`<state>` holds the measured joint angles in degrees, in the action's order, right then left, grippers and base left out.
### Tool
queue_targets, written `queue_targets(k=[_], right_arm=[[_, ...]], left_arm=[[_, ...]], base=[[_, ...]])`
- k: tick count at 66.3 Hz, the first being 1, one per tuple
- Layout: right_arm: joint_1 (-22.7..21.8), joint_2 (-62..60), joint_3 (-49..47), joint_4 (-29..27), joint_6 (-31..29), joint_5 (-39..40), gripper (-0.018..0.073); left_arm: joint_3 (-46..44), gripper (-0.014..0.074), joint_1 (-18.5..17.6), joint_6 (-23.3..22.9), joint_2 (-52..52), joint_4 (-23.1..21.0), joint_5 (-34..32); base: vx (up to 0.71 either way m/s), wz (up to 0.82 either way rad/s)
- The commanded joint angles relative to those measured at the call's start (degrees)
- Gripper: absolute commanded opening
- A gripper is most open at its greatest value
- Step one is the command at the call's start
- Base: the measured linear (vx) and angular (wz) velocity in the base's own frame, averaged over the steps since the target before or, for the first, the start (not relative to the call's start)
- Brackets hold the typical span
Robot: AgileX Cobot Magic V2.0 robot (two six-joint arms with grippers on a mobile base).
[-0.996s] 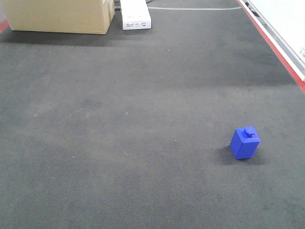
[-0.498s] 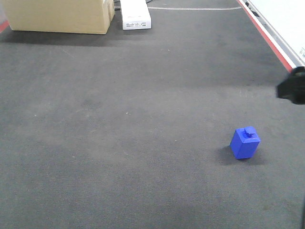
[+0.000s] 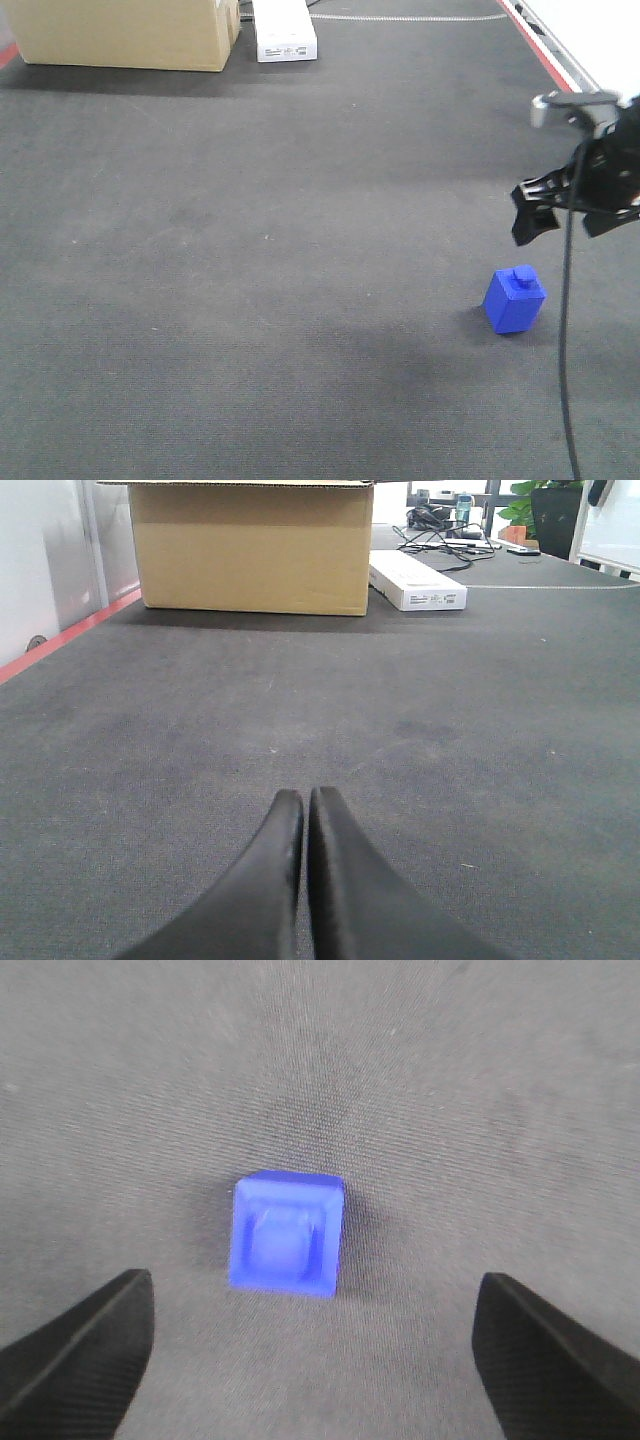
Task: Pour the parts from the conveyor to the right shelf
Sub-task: 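Lower the right gripper over the blue block on the belt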
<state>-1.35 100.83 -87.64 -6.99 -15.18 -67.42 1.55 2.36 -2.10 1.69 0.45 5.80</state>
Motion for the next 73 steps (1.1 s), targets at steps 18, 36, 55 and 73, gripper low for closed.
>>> queue_targets(k=[18,36,55,73], right_arm=[[2.9,4.3,-2.9,-1.7,-2.6,-1.3,0.0594],[5.1,6.1,-2.9,4.4,1.5,-1.7,0.0594],[5.1,8.6,-2.8,4.2,1.8,-2.5,0.0594],[5.1,12.6,-2.8,4.4,2.2,-0.9,0.0585]], left_arm=[[-1.1,-0.0006,-0.3,-0.5,1.0,-0.5,-4.5],[-1.1,-0.0006,-0.3,-0.5,1.0,-0.5,-4.5],[-1.1,-0.0006,-0.3,-0.5,1.0,-0.5,-4.5],[-1.1,-0.0006,-0.3,-0.5,1.0,-0.5,-4.5]], base=[[0.00,0.00],[0.00,0.00],[0.00,0.00],[0.00,0.00]])
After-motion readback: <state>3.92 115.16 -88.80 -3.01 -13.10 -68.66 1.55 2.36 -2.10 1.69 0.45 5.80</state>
